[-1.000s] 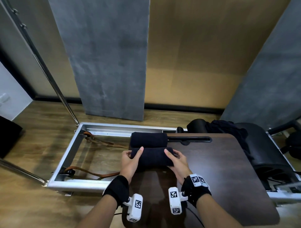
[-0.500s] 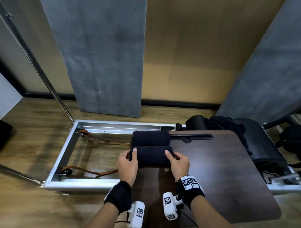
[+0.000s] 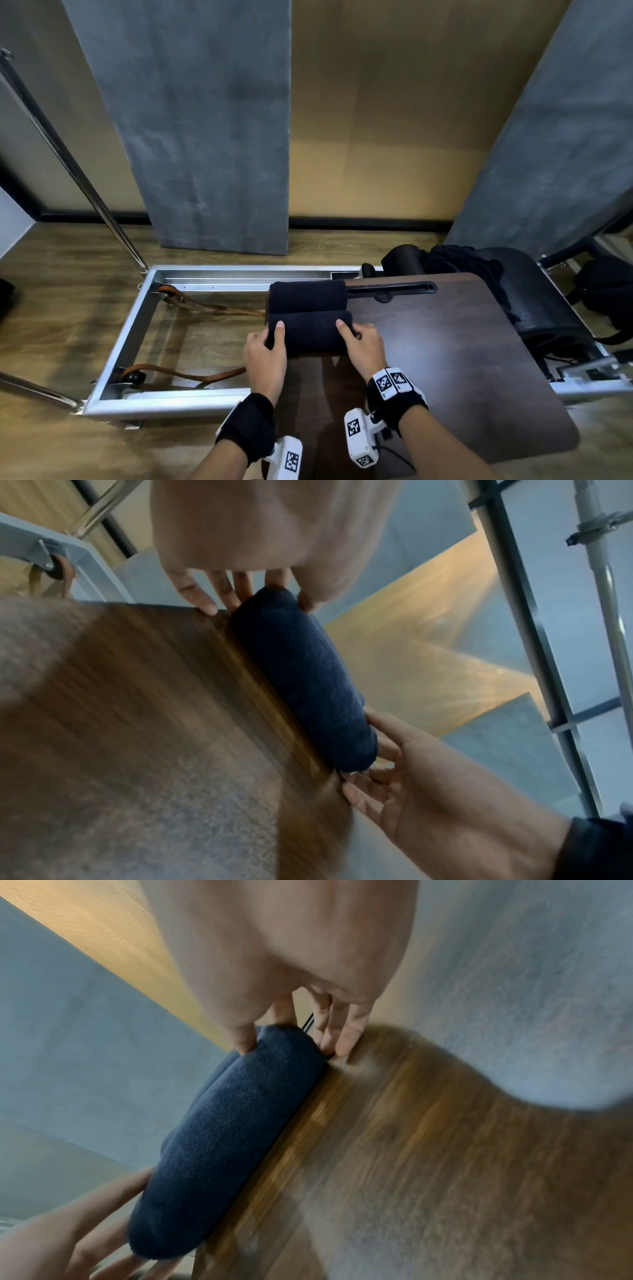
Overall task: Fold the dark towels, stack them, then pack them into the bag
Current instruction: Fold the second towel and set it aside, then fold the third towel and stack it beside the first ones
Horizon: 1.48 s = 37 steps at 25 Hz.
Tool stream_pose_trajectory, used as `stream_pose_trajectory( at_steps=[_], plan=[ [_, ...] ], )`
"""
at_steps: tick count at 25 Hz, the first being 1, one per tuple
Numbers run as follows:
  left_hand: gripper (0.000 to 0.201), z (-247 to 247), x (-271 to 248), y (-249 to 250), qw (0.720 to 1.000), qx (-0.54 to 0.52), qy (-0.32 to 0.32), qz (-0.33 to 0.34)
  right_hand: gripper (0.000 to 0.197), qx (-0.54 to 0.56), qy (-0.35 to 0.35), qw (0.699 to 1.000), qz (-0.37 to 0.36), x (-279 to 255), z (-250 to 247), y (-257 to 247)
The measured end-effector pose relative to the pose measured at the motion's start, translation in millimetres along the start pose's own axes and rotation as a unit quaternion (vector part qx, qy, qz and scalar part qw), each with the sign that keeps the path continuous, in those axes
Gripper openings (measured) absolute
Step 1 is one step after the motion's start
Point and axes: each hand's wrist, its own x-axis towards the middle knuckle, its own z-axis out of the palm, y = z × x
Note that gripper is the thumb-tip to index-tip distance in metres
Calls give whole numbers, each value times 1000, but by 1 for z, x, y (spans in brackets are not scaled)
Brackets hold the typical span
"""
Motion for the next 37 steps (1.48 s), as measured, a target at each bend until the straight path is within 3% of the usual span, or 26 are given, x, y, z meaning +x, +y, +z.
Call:
stream_pose_trajectory(
  at_steps=[1, 3, 6, 9, 10, 14, 18, 20, 27, 32, 35, 37],
  plan=[
    [49, -1, -2, 1, 1000, 25, -9, 8, 39, 21, -17, 1000, 2, 0, -4, 0],
    [58, -3, -7, 3, 999, 35, -1, 11, 55, 75, -36, 996, 10, -4, -10, 0],
    [63, -6, -18, 5, 998, 5, 60, 13, 66, 65, -21, 998, 13, -7, -19, 9],
    [28, -7, -33, 9, 986, -1, 142, 83, 58, 55, -15, 998, 2, -11, -31, 20],
    [17, -6, -39, 13, 983, -15, 140, 115, 56, 55, -14, 998, -1, -13, -38, 23],
    [32, 28, -65, 39, 974, -1, -28, 226, 45, 61, -9, 998, 7, -16, -79, 43],
    [29, 91, -79, 76, 940, 86, -256, 208, 23, 96, -20, 995, 24, -8, -135, 56],
    [28, 133, -85, 95, 920, 127, -304, 212, 16, 108, -33, 993, 31, 0, -170, 62],
    [27, 306, -101, 150, 901, 160, -344, 212, 21, 169, -66, 983, 19, 77, -300, 101],
    [25, 417, -101, 164, 913, 183, -328, 159, 16, 218, -9, 974, 66, 174, -396, 168],
    [22, 460, -98, 168, 925, 180, -317, 105, 16, 173, 12, 977, 122, 228, -420, 215],
    [18, 486, -94, 172, 936, 169, -299, 77, 20, 114, -19, 982, 152, 259, -422, 241]
  ],
)
